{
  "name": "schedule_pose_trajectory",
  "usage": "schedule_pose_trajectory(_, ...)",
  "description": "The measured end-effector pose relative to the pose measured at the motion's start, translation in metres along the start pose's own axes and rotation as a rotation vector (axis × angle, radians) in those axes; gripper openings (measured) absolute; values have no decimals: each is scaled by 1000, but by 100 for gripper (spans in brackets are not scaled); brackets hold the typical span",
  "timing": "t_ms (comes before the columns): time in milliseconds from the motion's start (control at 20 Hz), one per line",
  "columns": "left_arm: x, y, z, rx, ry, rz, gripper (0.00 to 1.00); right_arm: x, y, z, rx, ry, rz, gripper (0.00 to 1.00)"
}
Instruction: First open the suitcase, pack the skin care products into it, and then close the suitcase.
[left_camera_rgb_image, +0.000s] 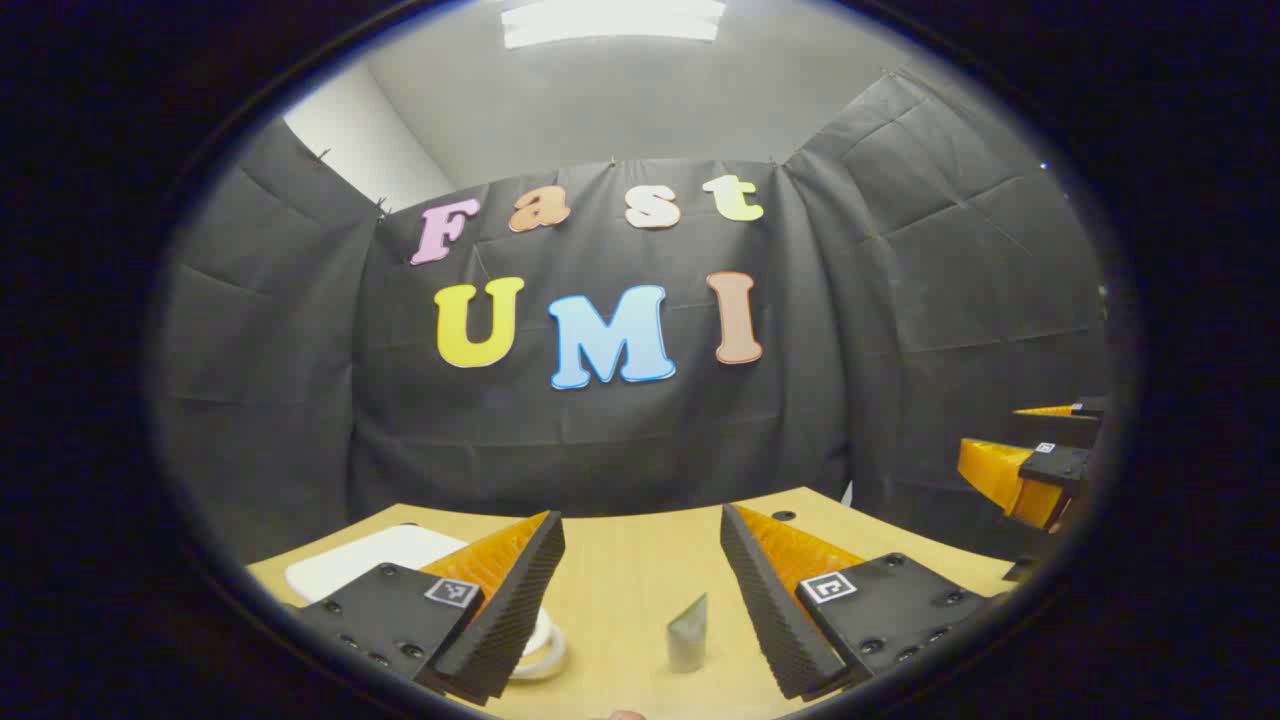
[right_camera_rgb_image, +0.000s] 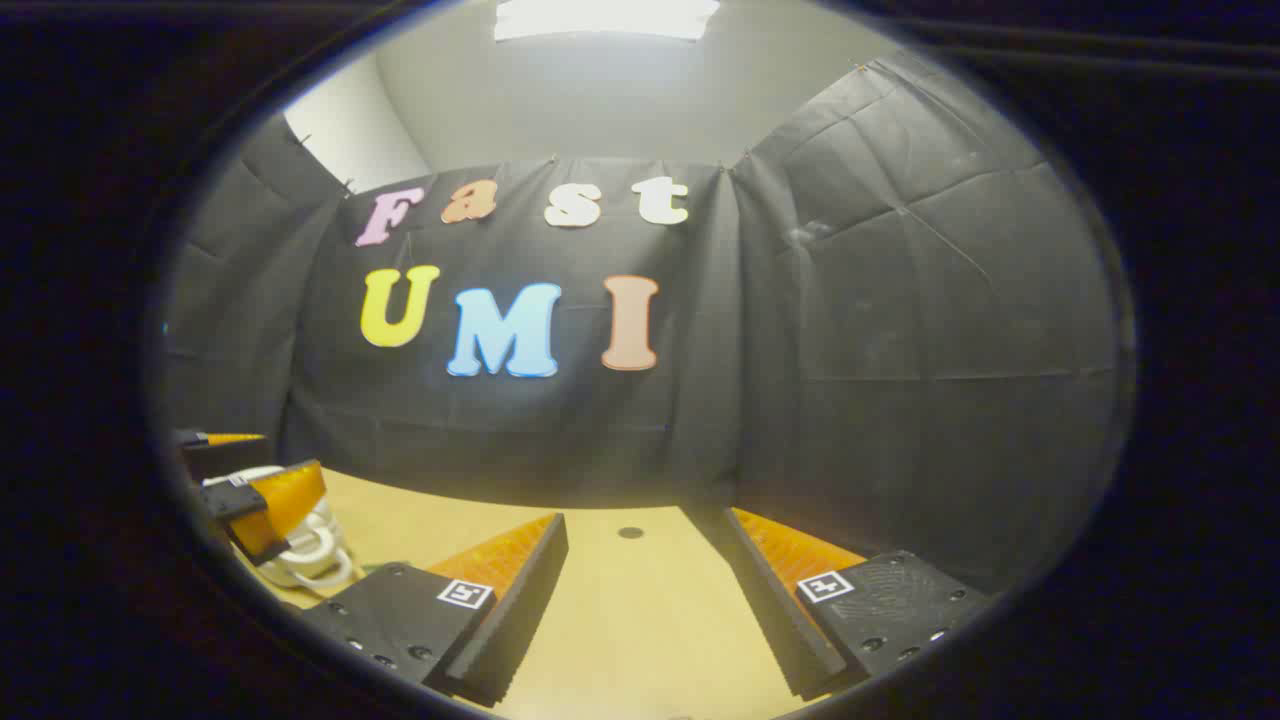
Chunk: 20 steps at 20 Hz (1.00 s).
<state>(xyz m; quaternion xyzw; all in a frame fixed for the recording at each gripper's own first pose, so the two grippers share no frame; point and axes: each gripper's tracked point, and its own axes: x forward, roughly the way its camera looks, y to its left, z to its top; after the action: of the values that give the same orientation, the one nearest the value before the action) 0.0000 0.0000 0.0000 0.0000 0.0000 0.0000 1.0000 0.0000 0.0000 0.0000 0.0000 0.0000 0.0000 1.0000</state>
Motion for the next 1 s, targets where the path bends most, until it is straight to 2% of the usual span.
schedule_pose_trajectory(100, -6, 31, 9, 1, 12, 15, 100, -4, 31, 18, -3, -13, 42, 95)
schedule_pose_trajectory(350, -15, 75, 24, -58, 58, 35, 100, -4, 82, 46, -3, -16, 141, 95)
schedule_pose_trajectory(600, -3, 90, 34, -80, 69, 60, 100, 4, 102, 56, -61, -5, 188, 95)
schedule_pose_trajectory(850, 12, 99, 37, -96, 98, 106, 100, 7, 121, 48, -26, 57, 298, 96)
schedule_pose_trajectory(1000, 26, 98, 40, -119, 96, 97, 100, 12, 118, 45, -33, 70, 302, 95)
